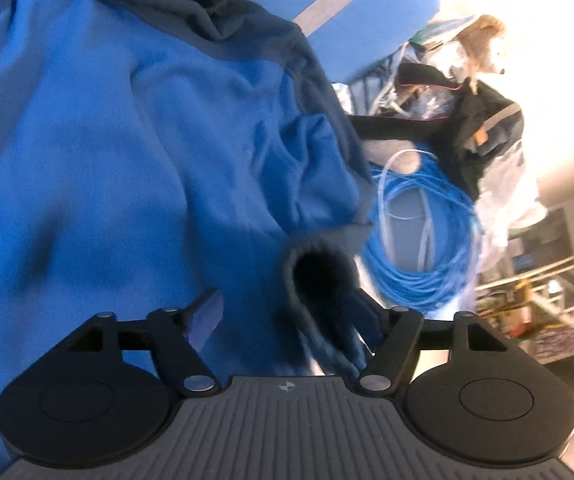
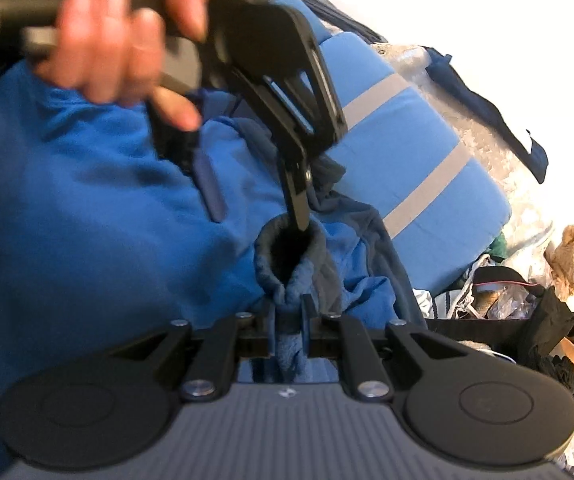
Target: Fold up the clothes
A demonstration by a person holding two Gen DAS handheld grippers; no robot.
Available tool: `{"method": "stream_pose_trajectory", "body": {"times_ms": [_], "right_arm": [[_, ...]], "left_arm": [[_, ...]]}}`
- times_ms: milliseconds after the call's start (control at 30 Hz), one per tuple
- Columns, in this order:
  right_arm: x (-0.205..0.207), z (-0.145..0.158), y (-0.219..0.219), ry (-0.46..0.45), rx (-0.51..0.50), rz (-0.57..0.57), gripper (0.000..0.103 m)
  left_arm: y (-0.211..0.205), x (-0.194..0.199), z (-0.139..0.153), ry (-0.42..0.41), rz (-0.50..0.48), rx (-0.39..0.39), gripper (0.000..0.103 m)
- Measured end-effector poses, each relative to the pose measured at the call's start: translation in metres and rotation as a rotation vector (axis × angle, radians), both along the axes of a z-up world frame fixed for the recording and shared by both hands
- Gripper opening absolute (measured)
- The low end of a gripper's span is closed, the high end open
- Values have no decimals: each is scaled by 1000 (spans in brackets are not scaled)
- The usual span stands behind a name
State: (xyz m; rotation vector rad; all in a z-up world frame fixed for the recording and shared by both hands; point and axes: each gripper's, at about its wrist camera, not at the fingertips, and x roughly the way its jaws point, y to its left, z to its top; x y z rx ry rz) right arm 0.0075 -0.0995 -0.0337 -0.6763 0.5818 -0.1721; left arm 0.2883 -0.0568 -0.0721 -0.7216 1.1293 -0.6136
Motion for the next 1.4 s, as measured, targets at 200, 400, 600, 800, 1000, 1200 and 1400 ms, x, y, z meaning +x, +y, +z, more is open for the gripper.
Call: {"method": "stream_pose_trajectory", "body": {"times_ms": [200, 400, 600, 800, 1000, 1200, 1400], "right_arm": [[6, 7, 1, -11, 41, -13, 13], [1, 1, 15, -4, -60, 44, 13], [-10, -10, 32, 4, -180, 118, 13], [-11, -9, 35, -24, -187, 126, 13], [-12, 2, 24, -101, -75, 64, 64], [0, 10, -11, -97, 103, -81, 81], [7, 28, -31, -217, 264, -209, 86]], "left_arm": [[-9, -1, -19, 71, 114, -152, 75], [-37, 6, -24, 160, 61, -94, 74], [-32, 6, -22, 171, 104, -105, 19], [-20, 1, -10, 111, 115, -99, 14], [-3, 7, 23, 14, 143, -140, 14], [3, 17, 66, -74, 171, -191, 14], [-10, 15, 98, -124, 162, -218, 14]]}}
